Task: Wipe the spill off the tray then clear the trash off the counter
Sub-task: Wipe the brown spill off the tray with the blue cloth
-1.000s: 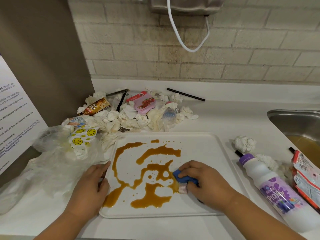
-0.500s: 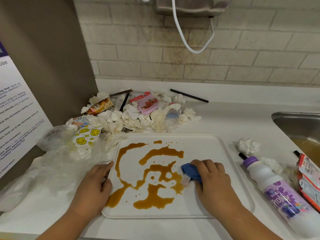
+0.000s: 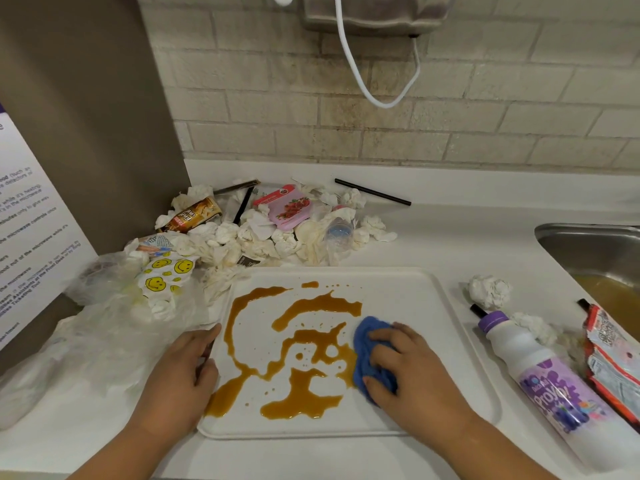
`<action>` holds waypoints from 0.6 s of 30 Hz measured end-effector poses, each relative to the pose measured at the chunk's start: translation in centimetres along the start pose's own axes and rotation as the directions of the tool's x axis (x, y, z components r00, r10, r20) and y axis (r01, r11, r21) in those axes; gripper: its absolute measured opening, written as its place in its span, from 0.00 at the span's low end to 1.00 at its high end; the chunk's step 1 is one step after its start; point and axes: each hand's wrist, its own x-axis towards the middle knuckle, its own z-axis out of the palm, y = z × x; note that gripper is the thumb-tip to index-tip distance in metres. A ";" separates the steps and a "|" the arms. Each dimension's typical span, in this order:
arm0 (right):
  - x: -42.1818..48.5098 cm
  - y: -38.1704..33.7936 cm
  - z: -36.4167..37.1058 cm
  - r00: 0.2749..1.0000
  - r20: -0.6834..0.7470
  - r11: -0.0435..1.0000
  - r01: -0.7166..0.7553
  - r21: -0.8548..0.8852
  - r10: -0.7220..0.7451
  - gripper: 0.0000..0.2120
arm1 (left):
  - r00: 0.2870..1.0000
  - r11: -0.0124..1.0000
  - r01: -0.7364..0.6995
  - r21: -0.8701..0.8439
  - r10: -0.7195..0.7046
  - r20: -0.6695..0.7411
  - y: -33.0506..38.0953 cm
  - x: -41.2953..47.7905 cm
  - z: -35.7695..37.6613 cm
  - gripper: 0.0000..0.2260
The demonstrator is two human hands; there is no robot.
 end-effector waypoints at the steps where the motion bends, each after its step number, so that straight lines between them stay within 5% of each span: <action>1: 0.0 0.1 -0.3 1.000 0.007 0.999 0.027 0.032 -0.027 0.07 | 1.000 1.000 -0.003 0.000 0.003 0.000 0.0 0.0 0.0 0.23; 7: 0.1 0.2 -0.5 0.998 -0.048 0.990 -0.056 -0.127 0.050 0.18 | 1.000 1.000 0.007 -0.016 -0.007 -0.007 0.0 -0.1 -0.1 0.23; 10: -0.2 -0.4 0.3 0.998 0.035 0.991 0.065 -0.114 -0.061 0.17 | 1.000 1.000 0.007 -0.019 -0.007 -0.005 0.1 -0.1 -0.1 0.23; 15: 0.8 -0.3 0.0 0.996 -0.039 0.988 -0.079 -0.135 0.074 0.13 | 1.000 1.000 0.015 -0.012 -0.015 0.000 0.2 -0.2 -0.1 0.23; 18: 0.5 -1.5 0.5 1.000 -0.021 0.989 0.015 -0.148 -0.018 0.10 | 1.000 1.000 0.014 -0.016 -0.014 0.001 0.3 -0.2 -0.2 0.23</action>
